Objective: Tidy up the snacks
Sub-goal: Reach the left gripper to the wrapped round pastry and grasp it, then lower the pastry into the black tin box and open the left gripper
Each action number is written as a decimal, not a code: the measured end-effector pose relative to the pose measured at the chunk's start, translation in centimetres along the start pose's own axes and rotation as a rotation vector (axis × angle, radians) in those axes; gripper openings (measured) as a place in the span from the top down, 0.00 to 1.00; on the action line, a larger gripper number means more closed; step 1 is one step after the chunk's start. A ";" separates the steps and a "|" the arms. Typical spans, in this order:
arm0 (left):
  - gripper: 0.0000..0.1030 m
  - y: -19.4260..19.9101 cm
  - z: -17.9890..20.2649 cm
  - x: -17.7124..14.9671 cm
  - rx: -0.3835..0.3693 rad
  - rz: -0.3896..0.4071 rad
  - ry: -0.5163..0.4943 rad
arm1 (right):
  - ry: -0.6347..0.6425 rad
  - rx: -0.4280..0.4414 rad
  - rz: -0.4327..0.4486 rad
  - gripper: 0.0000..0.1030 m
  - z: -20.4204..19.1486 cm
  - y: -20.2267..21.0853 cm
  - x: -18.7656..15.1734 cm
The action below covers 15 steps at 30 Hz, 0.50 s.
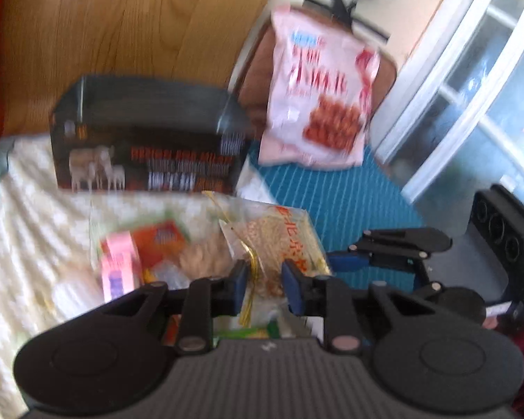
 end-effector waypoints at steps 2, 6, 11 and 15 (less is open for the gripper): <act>0.76 0.8 -0.6 2.1 0.024 0.064 -0.004 | -0.002 -0.013 0.049 0.57 -0.1 0.6 2.3; 0.70 0.7 -2.9 6.6 0.117 0.160 0.022 | 0.042 -0.072 0.123 0.57 -0.3 -1.3 8.5; 0.69 -1.9 -6.2 10.0 0.252 0.166 0.034 | 0.036 -0.137 0.099 0.57 0.6 -7.1 13.9; 0.68 -4.8 -9.0 10.1 0.284 0.114 0.102 | 0.016 -0.198 0.028 0.57 1.7 -11.4 15.3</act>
Point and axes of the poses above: each gripper's, at about its wrist camera, not at the fingertips, and y roughly against the way its jaws point, z to its right, x to its top, the point moved 2 cm from there along -y, roughly the way its jaws point, and after that the axes turned 11 degrees about -y, right-handed, at the moved point
